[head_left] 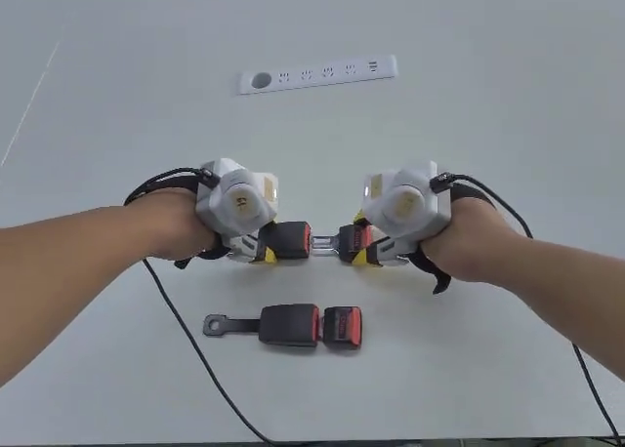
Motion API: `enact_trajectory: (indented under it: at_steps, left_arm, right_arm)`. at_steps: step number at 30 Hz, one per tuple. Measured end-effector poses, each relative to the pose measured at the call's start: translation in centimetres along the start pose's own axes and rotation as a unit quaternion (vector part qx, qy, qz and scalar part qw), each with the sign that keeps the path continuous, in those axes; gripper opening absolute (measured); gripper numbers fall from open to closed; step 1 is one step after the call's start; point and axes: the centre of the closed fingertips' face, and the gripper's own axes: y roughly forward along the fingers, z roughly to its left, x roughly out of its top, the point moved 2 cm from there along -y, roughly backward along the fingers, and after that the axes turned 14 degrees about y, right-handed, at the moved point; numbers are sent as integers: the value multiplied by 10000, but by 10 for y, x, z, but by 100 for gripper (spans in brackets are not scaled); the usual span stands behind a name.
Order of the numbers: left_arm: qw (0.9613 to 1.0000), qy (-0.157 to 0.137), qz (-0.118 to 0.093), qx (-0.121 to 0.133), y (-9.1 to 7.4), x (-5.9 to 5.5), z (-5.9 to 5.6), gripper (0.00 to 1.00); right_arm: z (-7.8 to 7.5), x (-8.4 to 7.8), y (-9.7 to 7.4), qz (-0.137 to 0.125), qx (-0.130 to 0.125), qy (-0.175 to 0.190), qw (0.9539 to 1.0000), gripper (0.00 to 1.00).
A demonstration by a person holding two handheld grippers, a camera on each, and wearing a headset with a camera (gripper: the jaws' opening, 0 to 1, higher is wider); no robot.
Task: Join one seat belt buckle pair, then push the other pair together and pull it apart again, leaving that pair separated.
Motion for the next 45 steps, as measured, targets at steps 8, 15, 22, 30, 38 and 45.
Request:
enact_trajectory:
  at_steps: [8, 15, 22, 30, 38, 45]
  left_arm:
    - [10000, -17, 59, -30, -1, 2, -1, 32]
    - [9999, -90, 137, -18, -2, 3, -2, 32]
    - [9997, -172, 179, 12, -2, 1, -1, 33]
    - [9991, -266, 342, 7, -2, 1, 1, 33]
    - [9981, -68, 542, 299, -10, -5, 0, 40]
    - [9871, -710, -238, 1413, -61, 15, -7, 47]
  right_arm:
    - [-8, -31, -25, 139, -166, 85, 9997, 29]
    - [-16, -66, -53, 335, -333, 185, 9987, 30]
    - [-26, -104, -81, 690, -576, 140, 9959, 31]
    - [-30, -121, -95, 930, -790, 198, 9923, 34]
    - [-28, -113, -105, 411, -1372, 602, 9879, 51]
    - [-4, -102, -136, -237, -1587, 1016, 9818, 57]
